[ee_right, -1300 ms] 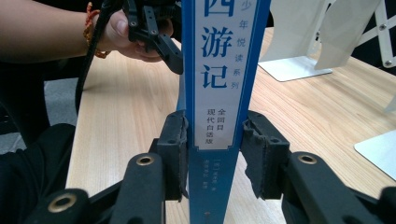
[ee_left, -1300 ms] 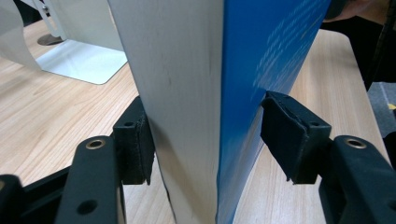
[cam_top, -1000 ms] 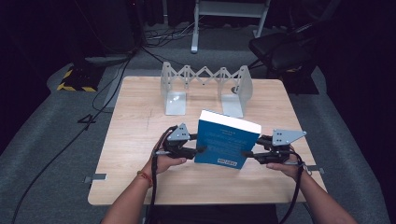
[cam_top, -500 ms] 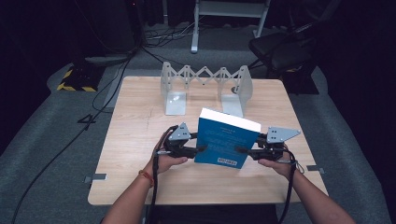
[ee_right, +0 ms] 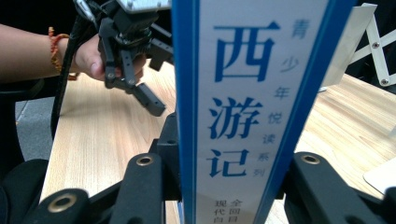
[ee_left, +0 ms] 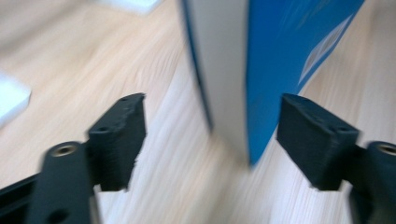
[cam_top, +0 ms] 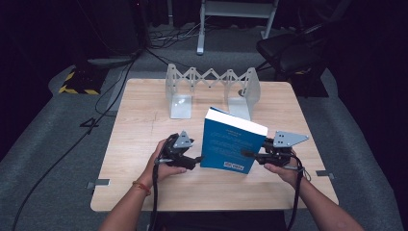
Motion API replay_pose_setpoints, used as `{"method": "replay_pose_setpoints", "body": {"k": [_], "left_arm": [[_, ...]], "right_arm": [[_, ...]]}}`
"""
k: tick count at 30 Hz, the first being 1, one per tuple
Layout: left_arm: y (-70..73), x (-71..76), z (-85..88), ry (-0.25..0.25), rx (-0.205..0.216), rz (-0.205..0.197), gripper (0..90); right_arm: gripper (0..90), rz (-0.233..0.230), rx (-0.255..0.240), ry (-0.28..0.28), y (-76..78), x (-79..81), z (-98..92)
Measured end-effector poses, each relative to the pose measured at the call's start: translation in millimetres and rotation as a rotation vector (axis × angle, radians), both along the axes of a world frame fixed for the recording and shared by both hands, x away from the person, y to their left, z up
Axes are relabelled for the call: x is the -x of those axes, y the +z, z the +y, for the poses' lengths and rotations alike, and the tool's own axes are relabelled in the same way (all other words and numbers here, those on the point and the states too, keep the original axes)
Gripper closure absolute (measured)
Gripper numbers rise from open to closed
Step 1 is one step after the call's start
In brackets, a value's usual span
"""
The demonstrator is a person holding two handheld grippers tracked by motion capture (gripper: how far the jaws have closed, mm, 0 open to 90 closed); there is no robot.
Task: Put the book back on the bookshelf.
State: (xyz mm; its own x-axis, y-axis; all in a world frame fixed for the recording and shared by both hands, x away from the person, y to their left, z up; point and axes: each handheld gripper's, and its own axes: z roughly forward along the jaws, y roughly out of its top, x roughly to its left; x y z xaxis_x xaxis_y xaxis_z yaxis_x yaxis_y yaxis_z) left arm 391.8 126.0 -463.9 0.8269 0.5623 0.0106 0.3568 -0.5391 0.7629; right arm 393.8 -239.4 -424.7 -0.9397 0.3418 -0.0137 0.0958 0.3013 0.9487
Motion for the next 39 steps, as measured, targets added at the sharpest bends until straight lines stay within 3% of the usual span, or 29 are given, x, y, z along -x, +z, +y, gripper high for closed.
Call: {"method": "replay_pose_setpoints", "body": {"k": [4,6,11,15,16,21,27,33,39], "left_arm": [[-11.1,9.8,27.1,0.072,-0.041,0.027,19.3],[-16.3,13.8,37.7,0.114,-0.080,0.050,19.5],[-31.1,21.6,56.8,0.165,-0.136,0.086,20.0],[-35.0,17.4,64.9,0.176,-0.121,0.094,17.6],[-36.8,15.4,66.3,0.176,-0.090,0.115,16.9],[-40.2,13.4,66.2,0.167,-0.067,0.089,15.9],[-40.2,13.4,66.2,0.168,-0.068,0.087,15.9],[-40.1,13.4,66.3,0.167,-0.069,0.088,15.8],[-40.1,13.5,66.2,0.168,-0.067,0.089,15.8]], "right_arm": [[61.2,-0.021,0.017,-0.007,1.4,4.8,2.8],[61.1,-0.030,0.018,-0.011,1.4,6.7,4.1],[60.9,-0.024,0.007,-0.027,0.5,6.1,5.4],[61.0,-0.028,0.002,-0.026,0.8,5.6,8.2],[61.0,-0.031,0.006,-0.030,1.3,5.9,9.4],[61.6,-0.051,0.012,-0.015,4.3,5.4,16.7],[61.9,-0.052,0.026,-0.020,10.4,8.0,20.0],[62.1,-0.106,0.046,-0.057,20.2,12.6,24.9],[62.2,-0.124,0.064,-0.093,28.2,6.8,27.7]]}}
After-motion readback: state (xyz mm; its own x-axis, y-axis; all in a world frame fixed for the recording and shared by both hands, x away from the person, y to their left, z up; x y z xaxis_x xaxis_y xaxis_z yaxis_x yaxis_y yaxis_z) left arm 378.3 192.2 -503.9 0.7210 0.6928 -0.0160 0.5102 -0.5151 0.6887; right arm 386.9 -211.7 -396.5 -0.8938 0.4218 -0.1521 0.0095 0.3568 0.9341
